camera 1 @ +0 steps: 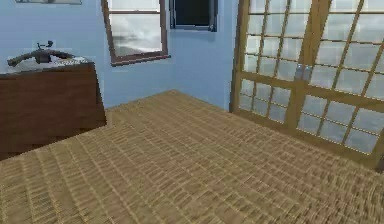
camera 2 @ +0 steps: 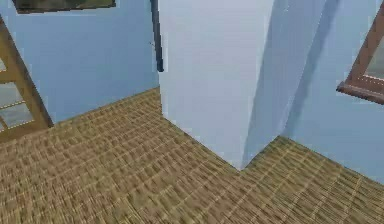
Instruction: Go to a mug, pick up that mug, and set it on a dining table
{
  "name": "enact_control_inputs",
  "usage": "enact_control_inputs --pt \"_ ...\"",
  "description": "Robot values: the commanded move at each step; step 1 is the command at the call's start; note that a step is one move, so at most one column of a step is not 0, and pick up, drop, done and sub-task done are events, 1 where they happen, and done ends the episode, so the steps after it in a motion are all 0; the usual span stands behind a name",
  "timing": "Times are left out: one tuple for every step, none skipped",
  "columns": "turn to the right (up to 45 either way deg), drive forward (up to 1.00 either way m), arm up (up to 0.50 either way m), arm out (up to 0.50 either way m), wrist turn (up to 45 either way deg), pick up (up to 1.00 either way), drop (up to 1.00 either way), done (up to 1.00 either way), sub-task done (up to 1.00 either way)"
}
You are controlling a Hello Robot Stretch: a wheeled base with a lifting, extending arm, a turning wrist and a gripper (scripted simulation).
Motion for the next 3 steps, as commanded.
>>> enact_control_inputs --pt "-24.0 0.0 0.0 0.0 0.0 0.0 0.0 0.0 0.0" --pt "0.0 0.6 0.0 0.0 0.0 0.0 0.0 0.0 0.0" --pt "-30.0 0.0 0.0 0.0 0.0 0.0 0.0 0.0 0.0"
